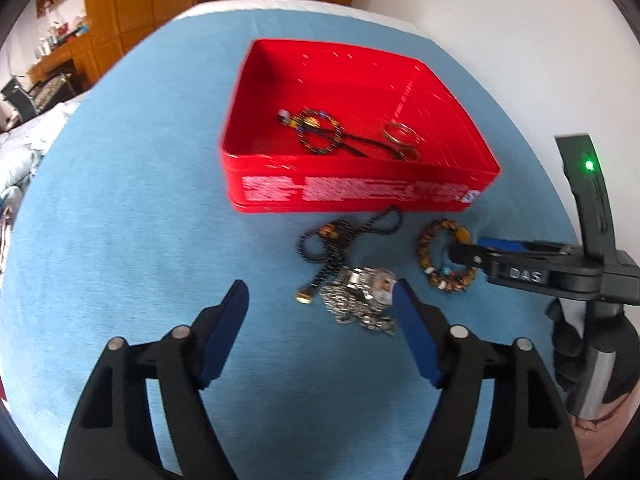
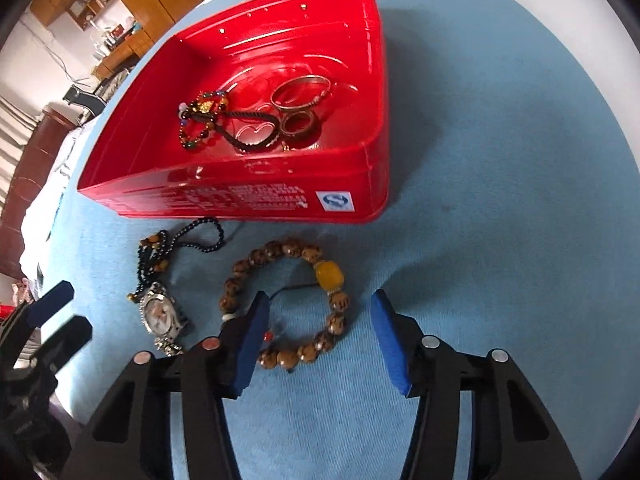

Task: Organize jewelry
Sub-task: 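Move the left tool to the silver watch while the right tool reaches the brown bead bracelet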

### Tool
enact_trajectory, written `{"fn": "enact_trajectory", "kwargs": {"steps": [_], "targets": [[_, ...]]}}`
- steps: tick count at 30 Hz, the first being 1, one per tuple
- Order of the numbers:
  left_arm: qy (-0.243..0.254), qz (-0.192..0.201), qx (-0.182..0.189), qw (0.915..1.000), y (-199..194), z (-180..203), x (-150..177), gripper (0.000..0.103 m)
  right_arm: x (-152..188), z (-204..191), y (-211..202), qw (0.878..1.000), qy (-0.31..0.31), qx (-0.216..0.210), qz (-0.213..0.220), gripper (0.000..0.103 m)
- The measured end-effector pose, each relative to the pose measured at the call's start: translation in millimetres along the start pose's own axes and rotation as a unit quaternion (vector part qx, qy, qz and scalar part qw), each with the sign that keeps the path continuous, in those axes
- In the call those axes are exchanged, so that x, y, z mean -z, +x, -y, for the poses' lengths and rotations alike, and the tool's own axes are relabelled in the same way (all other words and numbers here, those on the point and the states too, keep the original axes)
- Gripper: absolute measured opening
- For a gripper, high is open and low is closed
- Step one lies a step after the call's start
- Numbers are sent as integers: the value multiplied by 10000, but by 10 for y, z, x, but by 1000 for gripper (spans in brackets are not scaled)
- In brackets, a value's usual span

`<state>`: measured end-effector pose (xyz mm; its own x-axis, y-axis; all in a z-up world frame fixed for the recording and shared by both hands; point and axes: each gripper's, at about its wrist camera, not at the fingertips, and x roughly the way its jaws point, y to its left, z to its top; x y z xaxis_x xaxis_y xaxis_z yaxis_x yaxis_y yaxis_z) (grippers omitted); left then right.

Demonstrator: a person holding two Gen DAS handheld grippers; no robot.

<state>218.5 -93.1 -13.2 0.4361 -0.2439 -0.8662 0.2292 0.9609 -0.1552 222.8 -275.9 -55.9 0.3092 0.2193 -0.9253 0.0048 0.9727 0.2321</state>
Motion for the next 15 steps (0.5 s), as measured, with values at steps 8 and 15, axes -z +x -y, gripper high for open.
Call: {"fn": "enact_trajectory", "kwargs": {"steps": [8, 15], "targets": [[135, -314, 275, 9990, 234, 220, -42, 50, 54, 7, 2, 9999, -132, 26, 48, 18], [187, -617, 412, 9971, 422, 338, -51, 42, 253, 207, -110, 9996, -45, -283, -31, 12]]}}
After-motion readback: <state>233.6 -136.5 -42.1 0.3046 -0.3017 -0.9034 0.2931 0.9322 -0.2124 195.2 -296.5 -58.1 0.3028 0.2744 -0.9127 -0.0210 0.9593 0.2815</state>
